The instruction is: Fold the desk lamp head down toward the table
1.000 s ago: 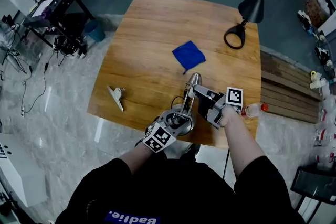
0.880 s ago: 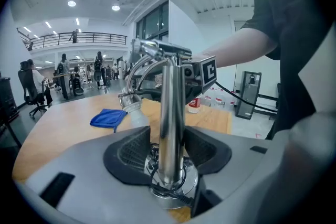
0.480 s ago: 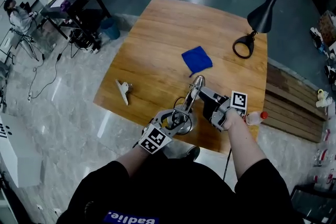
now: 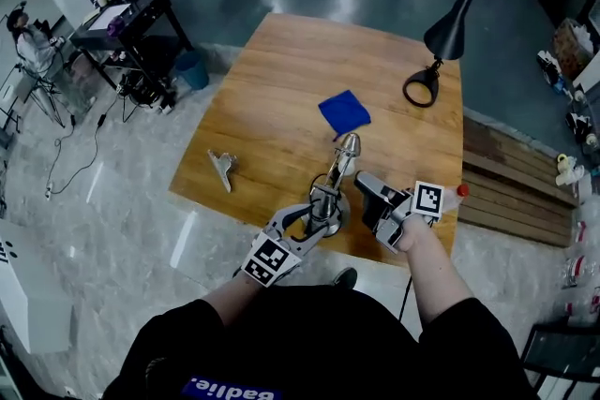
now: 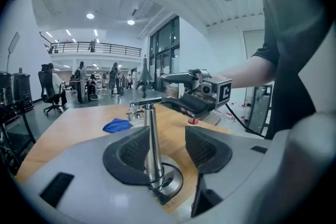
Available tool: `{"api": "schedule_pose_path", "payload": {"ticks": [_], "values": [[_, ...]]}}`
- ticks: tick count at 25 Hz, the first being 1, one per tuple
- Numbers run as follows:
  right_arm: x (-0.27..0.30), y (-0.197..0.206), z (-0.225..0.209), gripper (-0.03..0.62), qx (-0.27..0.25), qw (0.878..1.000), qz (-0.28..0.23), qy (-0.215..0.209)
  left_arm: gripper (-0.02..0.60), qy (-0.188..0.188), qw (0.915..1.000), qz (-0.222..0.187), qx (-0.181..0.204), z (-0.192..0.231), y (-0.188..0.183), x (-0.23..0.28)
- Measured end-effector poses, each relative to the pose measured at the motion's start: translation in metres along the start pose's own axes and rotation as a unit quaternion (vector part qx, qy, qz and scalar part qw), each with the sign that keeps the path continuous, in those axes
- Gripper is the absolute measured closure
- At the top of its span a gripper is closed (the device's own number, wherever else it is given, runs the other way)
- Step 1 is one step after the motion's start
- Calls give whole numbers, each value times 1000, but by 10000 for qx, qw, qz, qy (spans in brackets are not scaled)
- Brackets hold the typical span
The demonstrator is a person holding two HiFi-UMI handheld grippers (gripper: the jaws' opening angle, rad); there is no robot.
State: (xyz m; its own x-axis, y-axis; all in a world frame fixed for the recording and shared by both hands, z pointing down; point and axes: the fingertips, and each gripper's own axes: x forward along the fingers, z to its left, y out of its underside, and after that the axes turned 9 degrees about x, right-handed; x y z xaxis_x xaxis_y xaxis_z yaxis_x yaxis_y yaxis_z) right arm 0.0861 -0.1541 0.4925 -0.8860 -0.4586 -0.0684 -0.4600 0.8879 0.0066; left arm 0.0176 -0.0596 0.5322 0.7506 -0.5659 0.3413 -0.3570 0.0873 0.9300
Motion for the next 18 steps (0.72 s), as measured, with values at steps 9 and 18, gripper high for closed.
{"api": "schedule_pose_path", "payload": {"ticks": [9, 18], "values": [[4, 97, 36, 361, -646, 9944, -824, -135, 376, 698, 9971, -302, -26, -12, -6, -83], [3, 184, 84, 361, -2032, 9740, -999, 96, 376, 1157, 9899, -789, -227, -35, -45, -152]]}}
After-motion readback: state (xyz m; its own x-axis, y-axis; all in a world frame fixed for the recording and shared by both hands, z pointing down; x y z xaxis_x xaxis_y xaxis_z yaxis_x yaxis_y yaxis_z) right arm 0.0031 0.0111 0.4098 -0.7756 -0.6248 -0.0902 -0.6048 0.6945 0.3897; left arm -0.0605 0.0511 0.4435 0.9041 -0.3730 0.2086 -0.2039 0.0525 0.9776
